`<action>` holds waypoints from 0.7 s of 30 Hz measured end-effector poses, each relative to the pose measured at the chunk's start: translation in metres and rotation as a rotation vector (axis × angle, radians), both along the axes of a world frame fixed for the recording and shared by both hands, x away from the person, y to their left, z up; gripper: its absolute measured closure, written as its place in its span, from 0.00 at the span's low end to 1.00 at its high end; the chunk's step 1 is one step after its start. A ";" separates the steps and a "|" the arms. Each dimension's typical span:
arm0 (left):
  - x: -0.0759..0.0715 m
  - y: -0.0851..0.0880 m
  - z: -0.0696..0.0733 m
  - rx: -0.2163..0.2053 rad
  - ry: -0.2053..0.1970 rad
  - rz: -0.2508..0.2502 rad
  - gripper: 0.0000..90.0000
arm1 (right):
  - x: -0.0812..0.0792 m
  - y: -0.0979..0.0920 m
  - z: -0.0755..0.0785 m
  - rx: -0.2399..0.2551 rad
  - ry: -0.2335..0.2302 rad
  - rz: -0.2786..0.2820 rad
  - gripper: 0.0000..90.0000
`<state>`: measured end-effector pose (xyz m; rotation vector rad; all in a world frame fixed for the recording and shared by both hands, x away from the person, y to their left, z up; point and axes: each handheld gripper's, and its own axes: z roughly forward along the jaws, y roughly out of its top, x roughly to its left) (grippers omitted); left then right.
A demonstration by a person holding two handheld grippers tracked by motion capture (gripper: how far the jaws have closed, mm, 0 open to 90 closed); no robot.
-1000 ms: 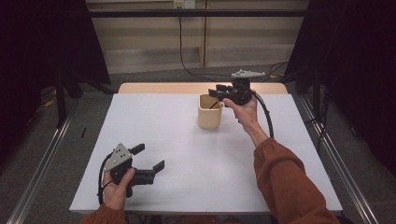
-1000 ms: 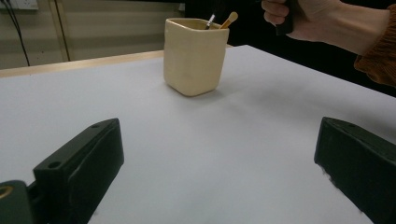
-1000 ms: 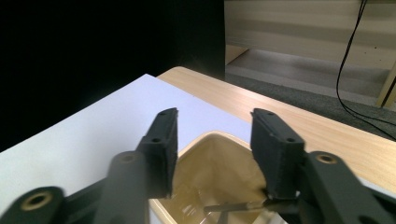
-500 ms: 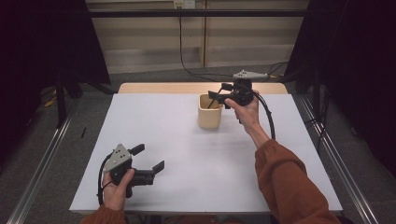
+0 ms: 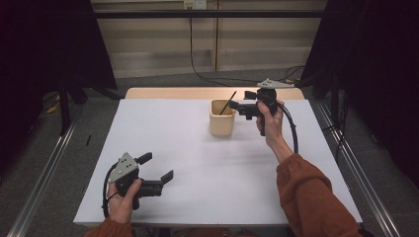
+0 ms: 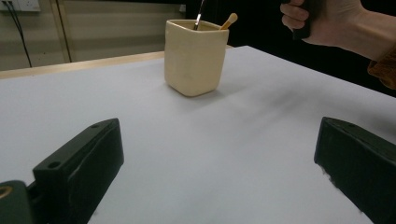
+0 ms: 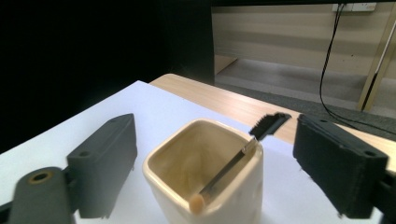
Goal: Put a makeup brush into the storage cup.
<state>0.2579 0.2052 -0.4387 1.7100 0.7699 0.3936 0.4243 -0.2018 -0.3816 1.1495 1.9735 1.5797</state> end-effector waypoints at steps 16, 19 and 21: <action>0.001 0.000 0.001 0.005 -0.004 -0.002 0.02 | -0.032 -0.017 -0.002 -0.063 -0.057 -0.056 0.04; 0.001 0.000 0.001 0.002 -0.003 0.001 0.02 | -0.038 -0.020 -0.004 -0.070 -0.062 -0.061 0.02; 0.001 0.000 0.001 0.003 -0.004 0.001 0.02 | -0.042 -0.022 -0.005 -0.070 -0.071 -0.063 0.02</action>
